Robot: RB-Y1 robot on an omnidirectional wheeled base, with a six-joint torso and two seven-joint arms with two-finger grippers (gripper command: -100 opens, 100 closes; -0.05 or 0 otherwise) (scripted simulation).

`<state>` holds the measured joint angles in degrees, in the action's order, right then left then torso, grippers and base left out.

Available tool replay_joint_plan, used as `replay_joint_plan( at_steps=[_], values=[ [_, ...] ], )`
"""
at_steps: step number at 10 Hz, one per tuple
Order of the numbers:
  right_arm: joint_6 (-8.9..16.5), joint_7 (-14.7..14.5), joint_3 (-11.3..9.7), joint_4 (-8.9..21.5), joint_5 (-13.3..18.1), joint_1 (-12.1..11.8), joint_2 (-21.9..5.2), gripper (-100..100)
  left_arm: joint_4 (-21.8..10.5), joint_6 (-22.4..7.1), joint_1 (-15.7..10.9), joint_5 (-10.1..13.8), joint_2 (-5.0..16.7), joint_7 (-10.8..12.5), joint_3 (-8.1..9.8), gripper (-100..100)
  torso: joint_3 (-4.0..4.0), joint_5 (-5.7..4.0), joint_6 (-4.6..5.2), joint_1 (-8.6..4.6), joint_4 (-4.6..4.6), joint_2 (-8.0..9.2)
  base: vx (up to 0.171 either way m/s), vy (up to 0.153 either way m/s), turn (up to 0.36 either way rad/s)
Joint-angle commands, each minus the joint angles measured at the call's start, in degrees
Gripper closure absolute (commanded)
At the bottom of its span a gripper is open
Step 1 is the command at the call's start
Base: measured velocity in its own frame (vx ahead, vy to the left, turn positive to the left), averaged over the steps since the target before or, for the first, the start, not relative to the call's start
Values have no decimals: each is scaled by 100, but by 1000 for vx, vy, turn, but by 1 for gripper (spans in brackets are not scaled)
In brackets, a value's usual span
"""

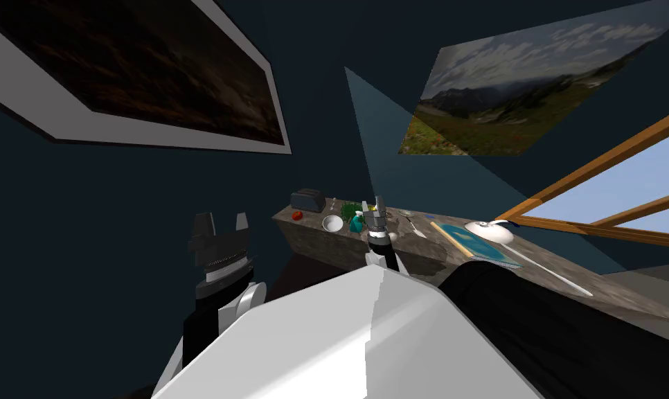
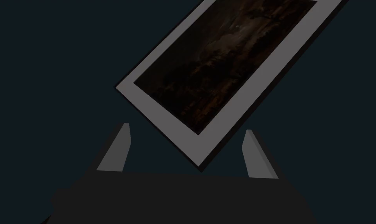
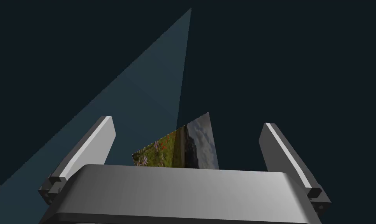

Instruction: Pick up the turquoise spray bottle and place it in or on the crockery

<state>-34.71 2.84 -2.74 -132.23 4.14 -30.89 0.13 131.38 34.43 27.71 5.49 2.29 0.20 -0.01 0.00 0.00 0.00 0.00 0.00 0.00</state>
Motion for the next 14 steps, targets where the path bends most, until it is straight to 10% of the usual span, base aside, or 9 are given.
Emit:
replay_joint_plan(
  at_steps=[1, 14],
  values=[
    [105, 70, 27, 62, -47, -36, -194, -100, 0, 0, 0, 0, 0, 0, 0, 0, 0, 0, 0, 0, 0, 0, -39, -45, 206],
    [2061, 1395, 705, 723, -1488, -695, -1339, -100, -1, -1, -2, 0, 2, 0, 1, 0, 29, -18, -1, -74, 12, 48, -130, -143, 317]
  ],
)
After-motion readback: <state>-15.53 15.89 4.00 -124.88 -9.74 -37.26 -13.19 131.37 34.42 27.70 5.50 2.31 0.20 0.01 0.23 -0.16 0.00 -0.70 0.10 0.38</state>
